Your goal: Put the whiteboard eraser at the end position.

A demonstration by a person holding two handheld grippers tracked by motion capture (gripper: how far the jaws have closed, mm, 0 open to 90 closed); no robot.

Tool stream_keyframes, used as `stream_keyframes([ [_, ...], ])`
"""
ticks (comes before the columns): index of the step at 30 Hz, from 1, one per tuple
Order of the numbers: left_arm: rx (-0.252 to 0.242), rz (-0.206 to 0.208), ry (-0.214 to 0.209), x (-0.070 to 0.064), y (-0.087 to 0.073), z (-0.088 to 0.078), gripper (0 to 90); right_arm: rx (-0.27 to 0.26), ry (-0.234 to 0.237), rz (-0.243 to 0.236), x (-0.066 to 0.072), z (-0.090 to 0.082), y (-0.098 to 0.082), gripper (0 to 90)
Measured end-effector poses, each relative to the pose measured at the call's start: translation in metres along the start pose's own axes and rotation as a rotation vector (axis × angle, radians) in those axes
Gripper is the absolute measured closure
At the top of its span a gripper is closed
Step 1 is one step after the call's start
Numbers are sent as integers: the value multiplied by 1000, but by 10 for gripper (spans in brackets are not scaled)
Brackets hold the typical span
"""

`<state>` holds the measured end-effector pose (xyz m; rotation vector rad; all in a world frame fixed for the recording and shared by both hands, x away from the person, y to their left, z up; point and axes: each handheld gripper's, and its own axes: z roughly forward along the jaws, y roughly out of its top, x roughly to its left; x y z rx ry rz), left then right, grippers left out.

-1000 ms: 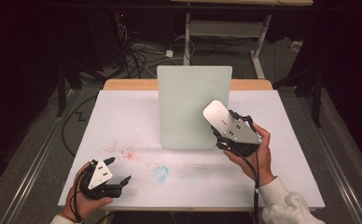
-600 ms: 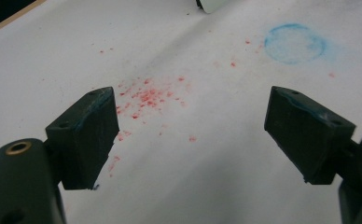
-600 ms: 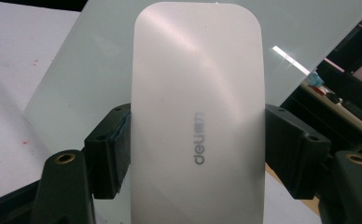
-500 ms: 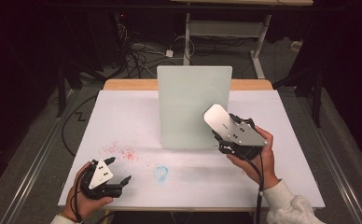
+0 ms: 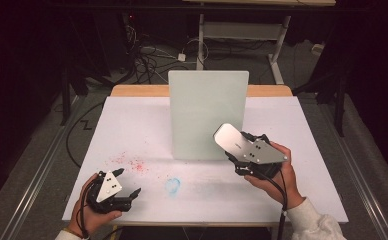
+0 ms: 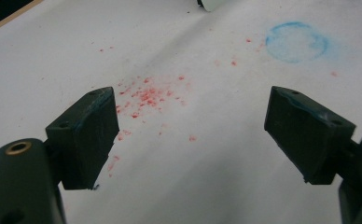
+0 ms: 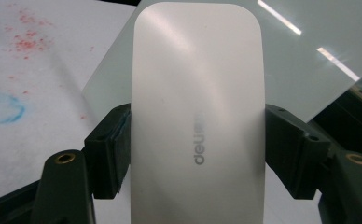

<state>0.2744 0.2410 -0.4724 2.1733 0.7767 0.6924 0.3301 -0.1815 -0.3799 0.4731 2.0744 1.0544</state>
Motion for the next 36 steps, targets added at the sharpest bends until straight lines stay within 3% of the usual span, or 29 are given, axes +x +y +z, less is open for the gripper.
stream_keyframes([
  [16,11,4,3,0,0,2,169,84,212,-19,4,1,-18,311],
  [29,14,8,-2,-1,0,2,169,160,324,-84,21,14,-22,311],
  [36,23,13,-5,-1,0,4,169,228,387,-131,23,24,-27,311],
])
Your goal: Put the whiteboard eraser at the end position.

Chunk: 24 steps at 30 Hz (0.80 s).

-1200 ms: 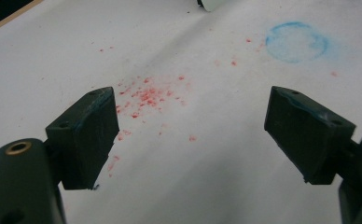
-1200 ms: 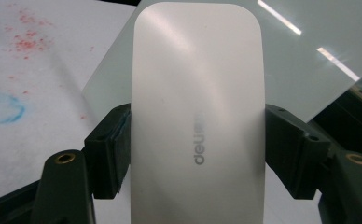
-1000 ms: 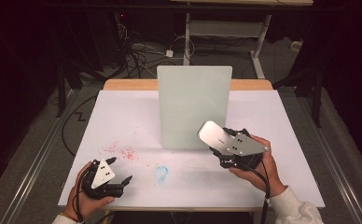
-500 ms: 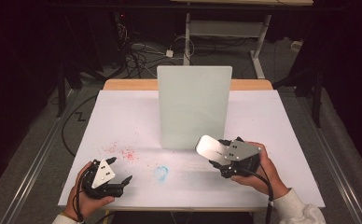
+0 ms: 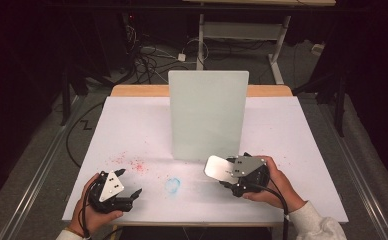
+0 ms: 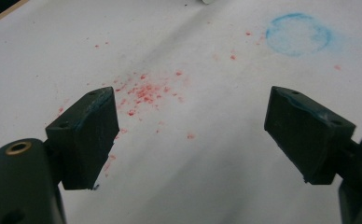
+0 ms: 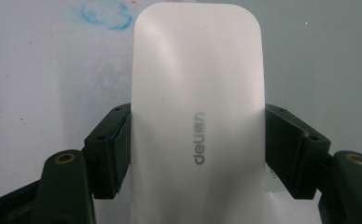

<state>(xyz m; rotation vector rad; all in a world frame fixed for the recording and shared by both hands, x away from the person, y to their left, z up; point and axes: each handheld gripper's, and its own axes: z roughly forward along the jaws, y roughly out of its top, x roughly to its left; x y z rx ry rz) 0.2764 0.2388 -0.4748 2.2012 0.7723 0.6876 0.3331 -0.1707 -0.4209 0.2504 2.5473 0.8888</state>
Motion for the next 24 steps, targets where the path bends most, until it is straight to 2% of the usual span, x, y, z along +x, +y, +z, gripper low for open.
stream_keyframes([
  [3,2,1,-2,0,0,0,169,14,14,7,2,4,1,310],
  [5,2,1,-1,0,0,0,169,35,26,-11,4,6,2,311],
  [6,2,1,-2,0,0,0,169,34,30,-3,6,7,4,311],
  [15,3,4,-4,-1,0,0,169,89,90,-39,12,17,5,311],
  [20,14,-4,-12,-2,0,1,169,103,114,-49,16,22,7,310],
  [22,15,-4,-12,-2,0,1,169,109,129,-71,17,23,8,310],
  [23,15,-4,-13,-2,0,1,169,107,126,-58,19,24,8,310],
  [24,15,-3,-13,-2,0,1,169,116,137,-78,18,24,8,310],
])
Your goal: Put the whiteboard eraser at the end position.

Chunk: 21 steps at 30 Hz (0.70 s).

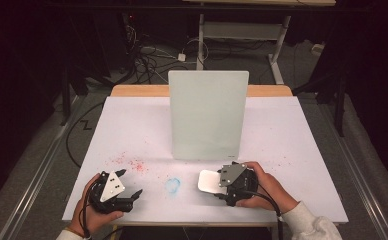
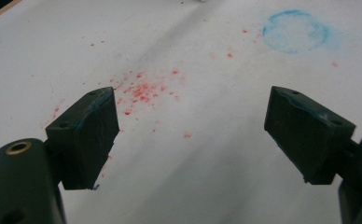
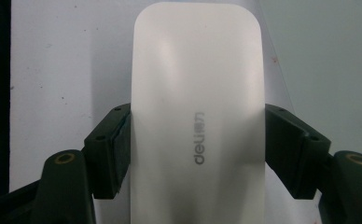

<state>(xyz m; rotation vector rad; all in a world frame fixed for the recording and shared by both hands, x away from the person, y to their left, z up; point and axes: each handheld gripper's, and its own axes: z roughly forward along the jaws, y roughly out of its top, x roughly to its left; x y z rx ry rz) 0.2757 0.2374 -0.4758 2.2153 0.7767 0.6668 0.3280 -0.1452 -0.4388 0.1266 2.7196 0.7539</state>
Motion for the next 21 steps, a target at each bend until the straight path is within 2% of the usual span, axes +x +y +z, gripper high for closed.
stream_keyframes([
  [2,-4,13,4,0,0,0,170,3,10,-5,1,2,1,310],
  [11,-5,13,0,0,0,1,172,11,33,-21,3,5,4,310],
  [14,1,3,-7,-1,0,1,172,21,47,-49,4,6,6,309],
  [15,1,4,-8,-1,0,1,172,17,41,-33,6,7,6,309],
  [16,2,3,-8,-1,0,1,172,19,49,-49,5,7,7,309],
  [18,2,1,-7,-1,0,1,172,25,56,-44,6,9,8,309],
  [21,-5,14,-3,-1,1,0,172,32,58,-54,6,11,8,308],
])
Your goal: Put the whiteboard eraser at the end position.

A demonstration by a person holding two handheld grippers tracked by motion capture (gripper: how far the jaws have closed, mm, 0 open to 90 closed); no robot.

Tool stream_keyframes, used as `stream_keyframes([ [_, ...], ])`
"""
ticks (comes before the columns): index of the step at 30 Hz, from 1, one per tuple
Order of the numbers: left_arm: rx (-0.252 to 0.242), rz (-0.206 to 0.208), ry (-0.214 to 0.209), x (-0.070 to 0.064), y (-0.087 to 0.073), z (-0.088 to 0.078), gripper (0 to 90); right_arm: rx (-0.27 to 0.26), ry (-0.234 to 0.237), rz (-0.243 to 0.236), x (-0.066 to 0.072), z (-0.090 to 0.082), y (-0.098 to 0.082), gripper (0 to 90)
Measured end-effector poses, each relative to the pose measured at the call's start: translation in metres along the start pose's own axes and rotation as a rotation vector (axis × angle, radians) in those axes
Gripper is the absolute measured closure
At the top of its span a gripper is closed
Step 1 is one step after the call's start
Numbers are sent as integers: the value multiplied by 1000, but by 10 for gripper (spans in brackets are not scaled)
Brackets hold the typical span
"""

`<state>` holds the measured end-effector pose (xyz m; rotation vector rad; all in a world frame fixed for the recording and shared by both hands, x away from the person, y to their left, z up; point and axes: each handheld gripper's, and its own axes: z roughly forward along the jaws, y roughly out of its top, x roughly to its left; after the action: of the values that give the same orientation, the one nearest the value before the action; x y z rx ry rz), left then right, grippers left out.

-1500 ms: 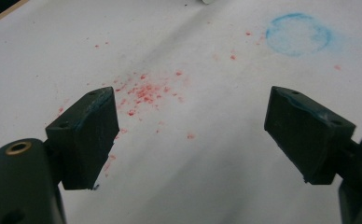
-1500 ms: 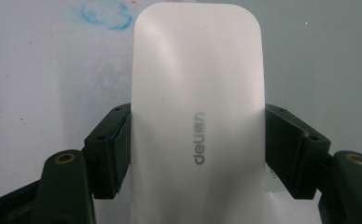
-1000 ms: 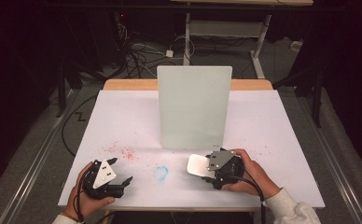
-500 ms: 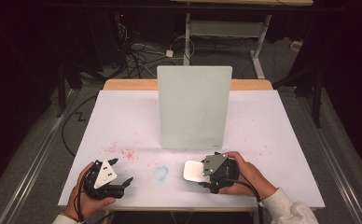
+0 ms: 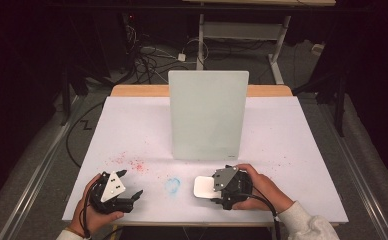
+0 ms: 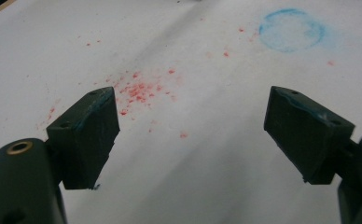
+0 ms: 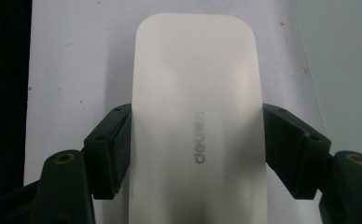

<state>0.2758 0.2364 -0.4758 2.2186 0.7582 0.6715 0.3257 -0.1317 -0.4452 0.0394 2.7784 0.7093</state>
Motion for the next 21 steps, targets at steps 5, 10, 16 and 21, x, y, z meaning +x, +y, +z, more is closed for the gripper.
stream_keyframes([
  [5,6,-12,-5,0,-1,-1,172,-4,-4,-2,1,2,0,304],
  [10,1,1,0,0,-1,0,172,-102,-10,50,-3,-8,-1,310],
  [16,3,4,-1,0,0,0,172,-122,-40,65,-5,-10,-3,323],
  [21,3,6,-2,0,0,0,172,-159,-78,88,-7,-16,-3,325],
])
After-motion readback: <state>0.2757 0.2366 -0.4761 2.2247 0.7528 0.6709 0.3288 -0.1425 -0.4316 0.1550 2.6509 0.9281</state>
